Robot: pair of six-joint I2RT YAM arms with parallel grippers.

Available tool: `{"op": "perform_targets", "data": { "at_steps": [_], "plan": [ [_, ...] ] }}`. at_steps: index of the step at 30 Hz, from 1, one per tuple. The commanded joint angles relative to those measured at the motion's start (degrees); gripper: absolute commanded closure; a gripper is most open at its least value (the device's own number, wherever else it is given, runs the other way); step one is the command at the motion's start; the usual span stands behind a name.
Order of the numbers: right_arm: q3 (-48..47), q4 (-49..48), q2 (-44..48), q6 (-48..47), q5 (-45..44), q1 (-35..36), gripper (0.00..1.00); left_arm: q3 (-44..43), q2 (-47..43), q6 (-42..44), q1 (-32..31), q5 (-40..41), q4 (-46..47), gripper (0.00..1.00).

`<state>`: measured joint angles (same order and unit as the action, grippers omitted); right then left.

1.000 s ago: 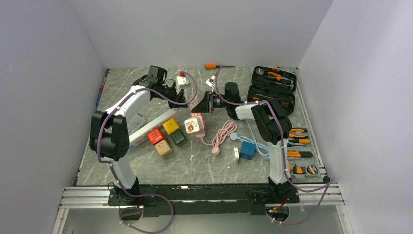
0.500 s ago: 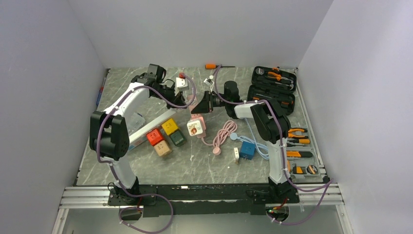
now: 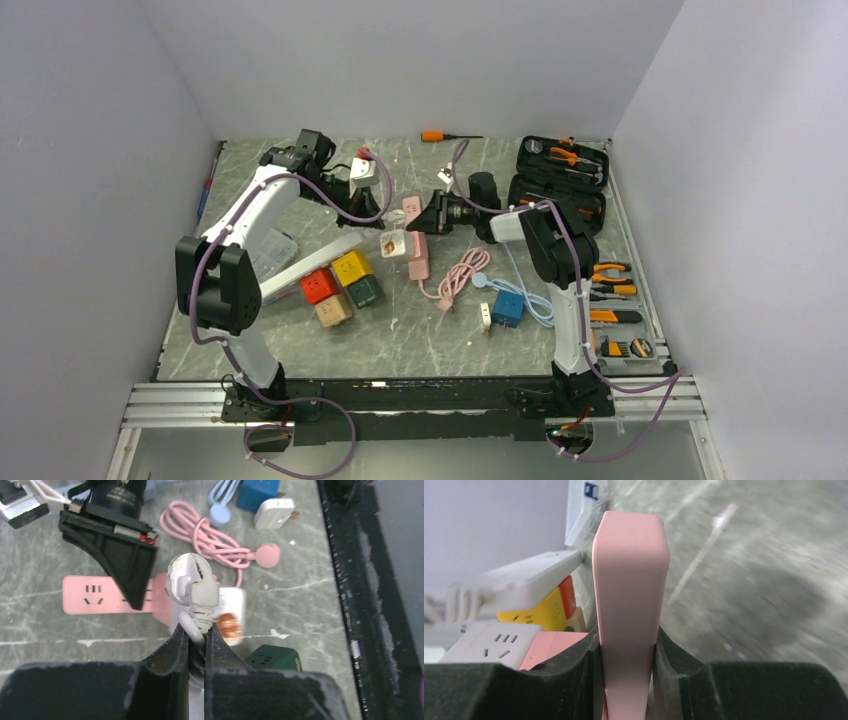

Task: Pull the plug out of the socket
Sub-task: Remove the plug from the socket, then place the plug at the center of the board.

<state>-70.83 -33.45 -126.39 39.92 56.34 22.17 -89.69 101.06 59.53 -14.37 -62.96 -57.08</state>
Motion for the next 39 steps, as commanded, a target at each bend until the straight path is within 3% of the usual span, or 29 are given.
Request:
{"op": "perform_targets", "data": {
  "at_steps": [1,5,12,18,24,27,31,34,35,39],
  "plan": [
    [1.69,1.82,-0.23,-3.56,-7.36,-2.40,1.00,-3.79,-3.96,3.58,-0.22,-12.35,-6.10,1.00],
    [2.74,-2.97,0.46,-0.37,-5.54,-3.15,1.00,-1.57,-4.22,0.37,0.06,-9.51,-2.01,1.00],
    [5.12,-6.41,3.68,0.28,-2.90,-3.17,1.00,6.29,-3.46,-15.87,3.48,2.21,22.39,1.00],
    [9.71,-7.31,7.62,-0.33,-2.82,-3.04,1.00,4.39,1.98,-23.69,4.66,11.82,30.45,1.00],
    [13.23,-6.90,11.91,-0.75,-4.02,-2.85,1.00,4.51,6.74,-28.43,1.83,26.23,35.55,0.98],
    [13.75,-4.21,14.02,-2.49,-5.43,-2.41,1.00,5.17,8.86,-28.29,0.19,27.38,35.21,0.85],
    [13.87,-1.28,16.27,-4.09,-6.59,-2.27,1.00,3.79,10.75,-27.05,-1.45,28.16,32.16,0.52],
    [13.68,0.81,17.87,-5.38,-7.35,-2.22,1.00,3.19,10.44,-27.61,-1.45,28.29,31.62,0.12],
    [13.48,1.91,18.44,-6.09,-7.76,-2.17,1.00,2.98,9.88,-27.72,-1.45,28.35,31.53,0.04],
    [11.40,8.78,20.85,-10.10,-10.39,-1.47,1.00,1.49,6.16,-27.89,-0.58,28.37,30.28,0.00]
  ]
}}
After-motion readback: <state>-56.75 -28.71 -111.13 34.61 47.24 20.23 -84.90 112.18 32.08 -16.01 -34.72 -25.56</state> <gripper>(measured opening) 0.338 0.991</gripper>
